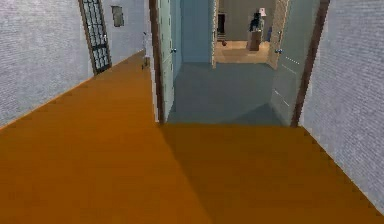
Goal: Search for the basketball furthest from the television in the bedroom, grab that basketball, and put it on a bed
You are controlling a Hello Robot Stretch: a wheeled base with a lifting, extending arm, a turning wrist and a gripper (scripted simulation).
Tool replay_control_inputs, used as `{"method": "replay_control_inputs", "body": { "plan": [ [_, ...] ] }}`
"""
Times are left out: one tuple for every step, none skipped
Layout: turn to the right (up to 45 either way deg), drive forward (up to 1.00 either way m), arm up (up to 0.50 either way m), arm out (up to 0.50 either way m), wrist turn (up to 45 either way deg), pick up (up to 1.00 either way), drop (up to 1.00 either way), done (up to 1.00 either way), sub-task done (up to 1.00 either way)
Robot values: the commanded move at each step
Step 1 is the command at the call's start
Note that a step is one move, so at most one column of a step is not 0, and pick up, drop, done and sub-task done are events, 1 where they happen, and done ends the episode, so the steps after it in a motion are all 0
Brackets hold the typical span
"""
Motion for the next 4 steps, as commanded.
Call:
{"method": "replay_control_inputs", "body": {
  "plan": [
    [-39.0, 0.00, 0.00, 0.00, 0.0, 0.00, 0.00, 0.00, 0.00],
    [0.0, 0.20, 0.00, 0.00, 0.0, 0.00, 0.00, 0.00, 0.00],
    [45.0, 0.00, 0.00, 0.00, 0.0, 0.00, 0.00, 0.00, 0.00],
    [6.0, 0.00, 0.00, 0.00, 0.0, 0.00, 0.00, 0.00, 0.00]
  ]
}}
